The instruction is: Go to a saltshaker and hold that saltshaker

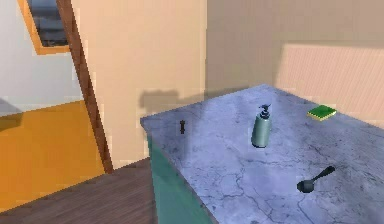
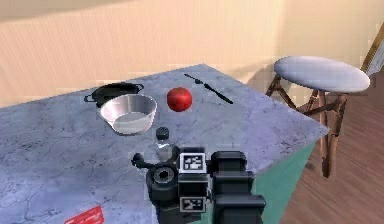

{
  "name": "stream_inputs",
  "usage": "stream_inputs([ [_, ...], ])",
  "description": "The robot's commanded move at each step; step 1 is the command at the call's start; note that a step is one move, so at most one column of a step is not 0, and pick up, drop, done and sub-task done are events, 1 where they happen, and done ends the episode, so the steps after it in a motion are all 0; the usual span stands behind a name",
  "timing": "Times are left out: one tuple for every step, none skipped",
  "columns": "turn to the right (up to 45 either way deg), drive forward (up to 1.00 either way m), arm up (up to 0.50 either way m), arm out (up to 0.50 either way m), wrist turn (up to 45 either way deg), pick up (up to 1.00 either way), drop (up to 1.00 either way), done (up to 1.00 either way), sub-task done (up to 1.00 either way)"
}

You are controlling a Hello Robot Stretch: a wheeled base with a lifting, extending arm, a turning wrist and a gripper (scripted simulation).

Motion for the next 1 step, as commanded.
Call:
stream_inputs([
  [0.0, 0.00, 0.00, 0.00, 0.0, 0.00, 0.00, 1.00, 0.00],
])
